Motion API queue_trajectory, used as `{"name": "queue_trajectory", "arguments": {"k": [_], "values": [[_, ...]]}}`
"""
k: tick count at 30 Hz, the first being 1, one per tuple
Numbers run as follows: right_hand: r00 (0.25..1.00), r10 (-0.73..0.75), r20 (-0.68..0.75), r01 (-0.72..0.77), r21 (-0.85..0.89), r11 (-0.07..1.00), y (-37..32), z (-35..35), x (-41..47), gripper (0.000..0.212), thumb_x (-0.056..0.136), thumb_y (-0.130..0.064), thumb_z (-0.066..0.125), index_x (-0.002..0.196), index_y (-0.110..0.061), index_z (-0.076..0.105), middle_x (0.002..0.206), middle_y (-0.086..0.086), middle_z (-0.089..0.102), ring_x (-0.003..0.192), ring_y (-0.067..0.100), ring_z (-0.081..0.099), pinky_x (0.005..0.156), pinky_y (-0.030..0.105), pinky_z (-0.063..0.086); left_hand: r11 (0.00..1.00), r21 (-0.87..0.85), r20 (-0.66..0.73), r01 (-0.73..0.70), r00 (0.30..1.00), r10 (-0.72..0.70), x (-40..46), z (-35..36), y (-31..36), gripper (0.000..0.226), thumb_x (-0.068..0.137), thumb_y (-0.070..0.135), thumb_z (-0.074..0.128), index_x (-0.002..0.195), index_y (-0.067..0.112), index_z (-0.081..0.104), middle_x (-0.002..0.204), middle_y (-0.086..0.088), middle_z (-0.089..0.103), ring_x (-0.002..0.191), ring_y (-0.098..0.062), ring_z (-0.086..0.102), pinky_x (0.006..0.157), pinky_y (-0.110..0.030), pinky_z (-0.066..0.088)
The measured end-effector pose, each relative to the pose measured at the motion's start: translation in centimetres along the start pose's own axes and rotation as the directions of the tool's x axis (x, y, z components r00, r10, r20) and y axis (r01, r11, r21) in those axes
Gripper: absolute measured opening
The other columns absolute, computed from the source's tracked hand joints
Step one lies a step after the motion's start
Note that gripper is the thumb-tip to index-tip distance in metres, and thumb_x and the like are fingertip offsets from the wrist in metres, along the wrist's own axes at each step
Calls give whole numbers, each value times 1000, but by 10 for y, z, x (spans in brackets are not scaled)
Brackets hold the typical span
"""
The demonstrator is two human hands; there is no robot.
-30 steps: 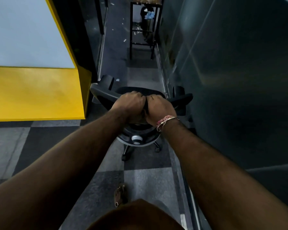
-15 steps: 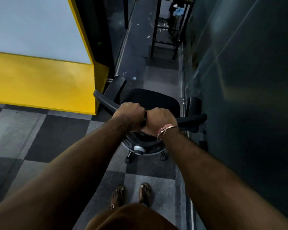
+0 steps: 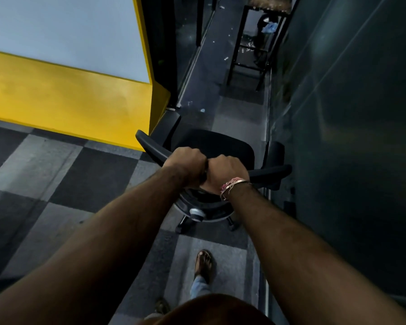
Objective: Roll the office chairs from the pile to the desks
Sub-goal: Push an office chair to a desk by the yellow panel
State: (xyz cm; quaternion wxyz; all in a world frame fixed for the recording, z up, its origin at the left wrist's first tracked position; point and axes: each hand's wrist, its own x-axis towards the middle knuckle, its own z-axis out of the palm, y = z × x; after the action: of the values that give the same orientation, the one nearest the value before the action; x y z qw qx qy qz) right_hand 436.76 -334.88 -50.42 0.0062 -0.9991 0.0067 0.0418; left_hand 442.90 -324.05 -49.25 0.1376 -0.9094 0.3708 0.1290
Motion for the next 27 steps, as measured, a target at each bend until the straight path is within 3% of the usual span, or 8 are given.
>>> {"name": "queue_trajectory", "arguments": {"k": [9, 15, 21, 27], "values": [[997, -79, 14, 80, -82, 993, -83, 9, -84, 38, 79, -63, 60, 71, -26, 57, 73, 0, 66, 69, 25, 65, 58, 29, 38, 999, 21, -32, -44, 998, 45, -133, 40, -3, 18, 93, 38, 61, 82, 24, 63, 85, 1, 66, 70, -20, 56, 63, -35, 43], [989, -139, 46, 141, -58, 988, -151, 11, -137, 44, 72, -69, 64, 68, -27, 54, 70, -2, 64, 67, 23, 65, 57, 29, 39, 1000, 25, -19, -16, 1000, 16, -220, 70, -9, 30, 95, 38, 62, 70, 24, 51, 73, 3, 56, 67, -18, 56, 63, -34, 48], [967, -251, 38, 253, -49, 966, -224, 16, -192, 44, 74, -67, 63, 80, -23, 69, 74, 0, 66, 70, 25, 67, 59, 29, 37, 988, -59, 37, 141, 990, -139, -314, 104, -15, 23, 96, 43, 61, 81, 25, 60, 84, 2, 65, 73, -19, 60, 66, -34, 52], [924, -381, 40, 382, -12, 924, -283, 22, -266, 39, 77, -61, 64, 83, -23, 69, 81, 1, 68, 77, 28, 67, 61, 30, 40, 953, -102, 35, 284, 959, -282, -419, 139, 6, 22, 97, 41, 56, 93, 23, 69, 90, 1, 67, 84, -22, 67, 67, -35, 48]]}}
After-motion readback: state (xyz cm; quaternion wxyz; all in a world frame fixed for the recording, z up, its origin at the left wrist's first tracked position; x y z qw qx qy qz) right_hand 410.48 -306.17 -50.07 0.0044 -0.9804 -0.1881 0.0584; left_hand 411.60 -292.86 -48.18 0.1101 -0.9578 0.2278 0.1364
